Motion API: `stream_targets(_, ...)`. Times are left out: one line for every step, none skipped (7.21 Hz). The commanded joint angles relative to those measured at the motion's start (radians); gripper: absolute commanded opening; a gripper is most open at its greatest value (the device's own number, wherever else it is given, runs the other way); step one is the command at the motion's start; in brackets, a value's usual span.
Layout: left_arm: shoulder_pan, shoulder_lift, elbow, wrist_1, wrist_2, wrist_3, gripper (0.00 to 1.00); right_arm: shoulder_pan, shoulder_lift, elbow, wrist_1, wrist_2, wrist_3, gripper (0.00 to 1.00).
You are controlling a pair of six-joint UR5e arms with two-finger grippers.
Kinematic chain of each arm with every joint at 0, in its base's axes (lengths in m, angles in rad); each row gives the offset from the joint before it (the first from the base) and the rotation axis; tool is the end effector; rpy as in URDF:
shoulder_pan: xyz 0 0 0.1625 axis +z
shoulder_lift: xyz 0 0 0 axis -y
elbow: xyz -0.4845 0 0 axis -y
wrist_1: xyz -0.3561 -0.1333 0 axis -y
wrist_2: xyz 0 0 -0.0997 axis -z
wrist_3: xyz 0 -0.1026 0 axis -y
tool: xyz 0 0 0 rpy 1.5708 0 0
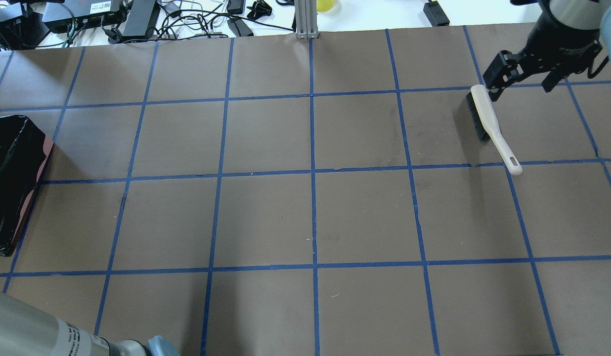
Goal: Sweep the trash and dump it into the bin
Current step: 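Tip the dustpan over the bin with the left gripper while the right drops the brush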
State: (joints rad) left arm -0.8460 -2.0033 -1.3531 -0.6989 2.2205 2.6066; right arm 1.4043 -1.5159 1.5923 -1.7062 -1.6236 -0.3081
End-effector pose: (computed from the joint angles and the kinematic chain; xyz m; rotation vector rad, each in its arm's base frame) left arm 0.3974 -0.5562 0.5227 1.7847 1.6434 0.8859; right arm 0.0454 -0.5017 0.5227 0.2152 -3.0681 0.0691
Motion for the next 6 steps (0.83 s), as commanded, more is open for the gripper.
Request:
stream_targets(0.007,0.023,-0.054,0.07,-0.021,0.01,0.0,0.081,0.005,0.008,0.008,0.002,0.001,1.0)
stream_targets(0.014,0.026,-0.041,0.024,-0.1,0.019,0.0,0.081,0.005,0.009,0.011,-0.001,0.003,1.0)
stream_targets(0.033,0.028,-0.006,-0.072,-0.169,0.029,0.0,0.081,0.005,0.009,0.005,0.002,0.001,1.0)
stream_targets(0.044,0.028,0.055,-0.212,-0.279,0.029,0.0,0.081,0.003,0.009,0.002,0.005,0.001,1.0)
stream_targets(0.045,0.021,0.134,-0.379,-0.386,0.012,0.0,0.085,-0.003,0.008,0.0,0.042,0.003,1.0)
stream_targets(0.044,-0.003,0.199,-0.486,-0.488,-0.009,0.0,0.088,-0.003,0.008,-0.001,0.103,0.068,1.0)
